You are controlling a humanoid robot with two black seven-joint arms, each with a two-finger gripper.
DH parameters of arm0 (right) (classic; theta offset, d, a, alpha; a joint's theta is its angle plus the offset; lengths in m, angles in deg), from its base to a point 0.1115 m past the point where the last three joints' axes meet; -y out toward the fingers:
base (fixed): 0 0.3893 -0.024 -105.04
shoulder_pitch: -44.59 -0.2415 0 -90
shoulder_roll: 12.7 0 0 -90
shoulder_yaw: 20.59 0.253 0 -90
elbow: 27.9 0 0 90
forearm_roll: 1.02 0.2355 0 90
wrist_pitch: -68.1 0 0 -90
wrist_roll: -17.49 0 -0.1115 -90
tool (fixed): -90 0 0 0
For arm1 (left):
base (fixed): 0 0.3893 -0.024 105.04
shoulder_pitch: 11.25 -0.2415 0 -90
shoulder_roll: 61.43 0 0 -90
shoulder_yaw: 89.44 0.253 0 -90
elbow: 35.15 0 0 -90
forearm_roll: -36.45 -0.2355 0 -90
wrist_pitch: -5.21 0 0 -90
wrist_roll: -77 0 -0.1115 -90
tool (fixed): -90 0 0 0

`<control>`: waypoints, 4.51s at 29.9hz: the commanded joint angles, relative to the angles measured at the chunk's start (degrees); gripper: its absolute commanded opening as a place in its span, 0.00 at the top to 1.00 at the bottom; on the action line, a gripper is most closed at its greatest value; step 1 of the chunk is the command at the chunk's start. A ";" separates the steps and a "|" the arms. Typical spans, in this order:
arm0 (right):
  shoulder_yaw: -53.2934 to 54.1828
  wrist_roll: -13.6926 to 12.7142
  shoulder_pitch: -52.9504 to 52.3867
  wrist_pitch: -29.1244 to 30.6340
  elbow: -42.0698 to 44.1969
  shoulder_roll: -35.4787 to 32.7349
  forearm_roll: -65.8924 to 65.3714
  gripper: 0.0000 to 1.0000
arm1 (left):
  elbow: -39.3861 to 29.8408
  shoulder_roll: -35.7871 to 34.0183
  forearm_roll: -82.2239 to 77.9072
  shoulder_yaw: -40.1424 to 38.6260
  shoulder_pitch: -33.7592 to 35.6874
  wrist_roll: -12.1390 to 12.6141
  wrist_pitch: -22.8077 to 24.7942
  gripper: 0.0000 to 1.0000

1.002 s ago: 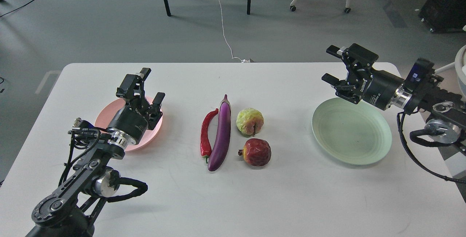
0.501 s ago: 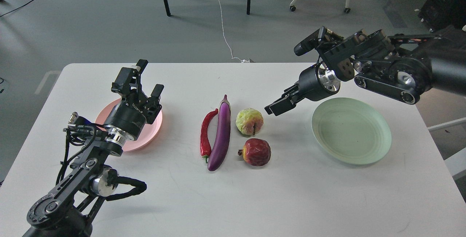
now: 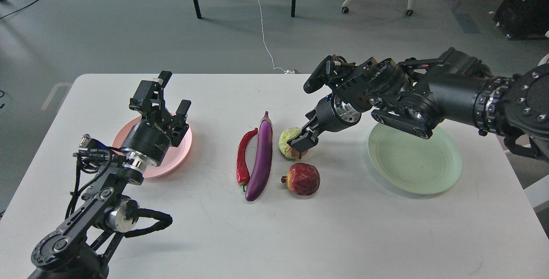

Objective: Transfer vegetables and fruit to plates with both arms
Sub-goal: 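Grasp the green-yellow apple with the right gripper and lift it, then place the green-yellow apple on the green plate and release, then reach the right gripper down and grasp the red apple, then carry the red apple onto the green plate and release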

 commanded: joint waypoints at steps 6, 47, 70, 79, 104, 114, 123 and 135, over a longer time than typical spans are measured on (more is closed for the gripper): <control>0.05 0.00 3.25 -2.87 3.80 2.14 0.40 0.02 | -0.01 0.09 0.00 0.10 0.00 0.00 0.04 0.02; -11.99 0.00 -6.16 -2.52 -7.80 -27.12 -2.15 0.58 | -0.36 -0.61 0.09 0.27 0.09 0.00 0.13 0.02; -8.04 0.00 -1.13 -3.31 -5.69 -29.68 -1.89 0.03 | -0.36 -0.17 0.00 0.27 0.00 0.00 0.21 0.02; -1.44 0.00 -13.53 -3.05 -24.93 -32.93 -0.13 0.01 | -0.36 -0.26 0.00 0.45 0.00 0.00 0.21 0.02; -2.58 0.00 -4.22 -3.40 -22.75 -9.83 -0.39 0.01 | -0.89 -0.26 0.00 0.01 -0.53 0.00 0.13 0.02; -8.47 0.00 -3.69 -8.06 -18.79 -3.75 -0.31 0.13 | -0.89 -0.43 0.00 -0.34 -0.53 0.00 0.13 0.02; -8.47 0.00 -4.83 -8.41 -19.31 -3.84 -0.22 0.62 | -0.89 -0.52 0.00 -0.34 -0.53 0.00 0.13 0.02; -11.10 0.00 -16.43 -8.23 -22.13 -18.77 -7.58 0.61 | -0.89 -0.52 0.00 -0.26 -0.53 0.00 0.13 0.02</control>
